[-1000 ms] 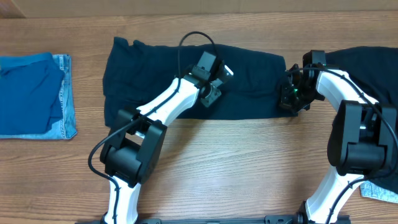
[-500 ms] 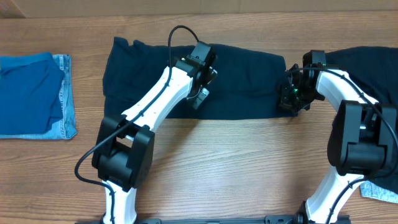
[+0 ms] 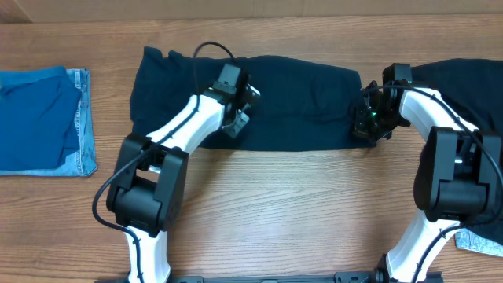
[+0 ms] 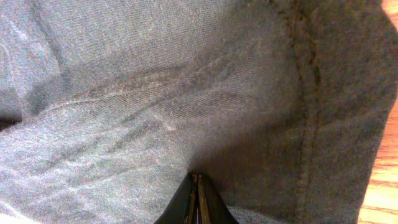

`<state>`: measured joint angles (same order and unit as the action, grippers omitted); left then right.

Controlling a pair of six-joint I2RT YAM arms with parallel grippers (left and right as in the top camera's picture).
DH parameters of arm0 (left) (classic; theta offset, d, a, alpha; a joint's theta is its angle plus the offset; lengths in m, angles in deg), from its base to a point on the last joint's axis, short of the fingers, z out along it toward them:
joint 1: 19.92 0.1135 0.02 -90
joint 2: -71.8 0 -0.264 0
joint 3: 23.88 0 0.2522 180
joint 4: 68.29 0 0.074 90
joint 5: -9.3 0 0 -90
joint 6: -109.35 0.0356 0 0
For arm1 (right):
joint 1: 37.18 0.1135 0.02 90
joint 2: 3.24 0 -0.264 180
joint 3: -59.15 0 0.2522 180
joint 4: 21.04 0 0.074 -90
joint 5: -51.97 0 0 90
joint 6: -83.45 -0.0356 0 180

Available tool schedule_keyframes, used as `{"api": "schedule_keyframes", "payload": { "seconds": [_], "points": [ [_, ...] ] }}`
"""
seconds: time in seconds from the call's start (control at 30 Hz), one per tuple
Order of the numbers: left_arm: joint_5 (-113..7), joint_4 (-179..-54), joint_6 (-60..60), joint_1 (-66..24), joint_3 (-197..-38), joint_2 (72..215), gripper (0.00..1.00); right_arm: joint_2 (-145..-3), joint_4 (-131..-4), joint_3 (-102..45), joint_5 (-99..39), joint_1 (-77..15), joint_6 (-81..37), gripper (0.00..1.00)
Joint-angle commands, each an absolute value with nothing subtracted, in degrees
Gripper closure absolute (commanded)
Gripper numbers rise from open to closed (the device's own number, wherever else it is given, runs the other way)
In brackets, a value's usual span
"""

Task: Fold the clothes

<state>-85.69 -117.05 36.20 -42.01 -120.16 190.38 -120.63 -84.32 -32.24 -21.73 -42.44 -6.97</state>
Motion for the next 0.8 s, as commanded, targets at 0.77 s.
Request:
{"api": "schedule_keyframes", "payload": {
  "seconds": [0.77],
  "points": [
    [-87.07, -138.23, 20.39, -34.88, -128.36, 186.56, 0.88, -122.75, -86.92, -31.76, -22.98, -42.4, -6.95, 0.96]
  ]
}}
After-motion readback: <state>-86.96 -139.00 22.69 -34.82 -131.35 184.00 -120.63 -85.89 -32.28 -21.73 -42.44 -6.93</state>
